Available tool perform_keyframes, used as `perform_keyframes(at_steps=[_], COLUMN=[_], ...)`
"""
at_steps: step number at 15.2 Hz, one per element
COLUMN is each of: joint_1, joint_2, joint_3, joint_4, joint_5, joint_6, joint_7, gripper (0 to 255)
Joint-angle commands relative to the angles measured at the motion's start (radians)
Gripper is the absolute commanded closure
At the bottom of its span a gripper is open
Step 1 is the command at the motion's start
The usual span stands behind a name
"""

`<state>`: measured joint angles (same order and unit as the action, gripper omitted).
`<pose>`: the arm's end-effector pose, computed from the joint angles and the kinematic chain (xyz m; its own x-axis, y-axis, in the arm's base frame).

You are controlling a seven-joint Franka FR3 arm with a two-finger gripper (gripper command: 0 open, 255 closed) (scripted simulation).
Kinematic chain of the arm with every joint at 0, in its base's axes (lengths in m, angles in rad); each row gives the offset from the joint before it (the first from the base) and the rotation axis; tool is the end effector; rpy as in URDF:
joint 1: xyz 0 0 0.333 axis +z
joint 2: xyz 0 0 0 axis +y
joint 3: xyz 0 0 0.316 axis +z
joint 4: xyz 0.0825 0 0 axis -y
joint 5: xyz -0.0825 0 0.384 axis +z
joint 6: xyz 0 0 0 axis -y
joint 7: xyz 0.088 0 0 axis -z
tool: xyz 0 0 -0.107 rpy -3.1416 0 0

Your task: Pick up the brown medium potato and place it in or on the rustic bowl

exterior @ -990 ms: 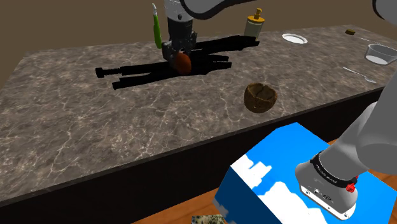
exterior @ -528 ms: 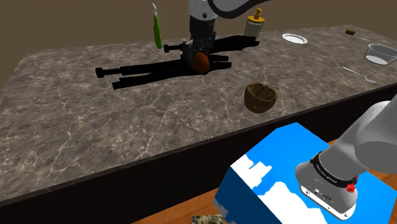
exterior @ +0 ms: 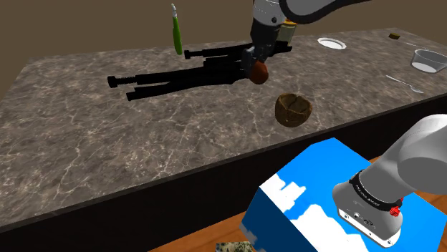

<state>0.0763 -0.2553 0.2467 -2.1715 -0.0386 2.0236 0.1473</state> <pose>0.4628 0.1599 0.5065 0.9757 0.1886 0.1116 0.1800 -0.9802 0.0823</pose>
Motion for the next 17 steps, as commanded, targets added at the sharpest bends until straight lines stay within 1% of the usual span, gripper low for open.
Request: perform_keyframes(at_steps=[1, 6, 11, 17], joint_1=[-0.004, -0.016, -0.038, -0.038], joint_2=[-0.078, -0.252, -0.430, -0.418], joint_3=[-0.023, -0.094, -0.177, -0.174], joint_4=[-0.082, -0.234, -0.365, -0.438], joint_5=[0.016, 0.028, 0.009, 0.009], joint_6=[0.007, -0.010, -0.052, 0.033], joint_7=[-0.037, -0.132, -0.229, -0.224], gripper=[255, 255, 255, 255])
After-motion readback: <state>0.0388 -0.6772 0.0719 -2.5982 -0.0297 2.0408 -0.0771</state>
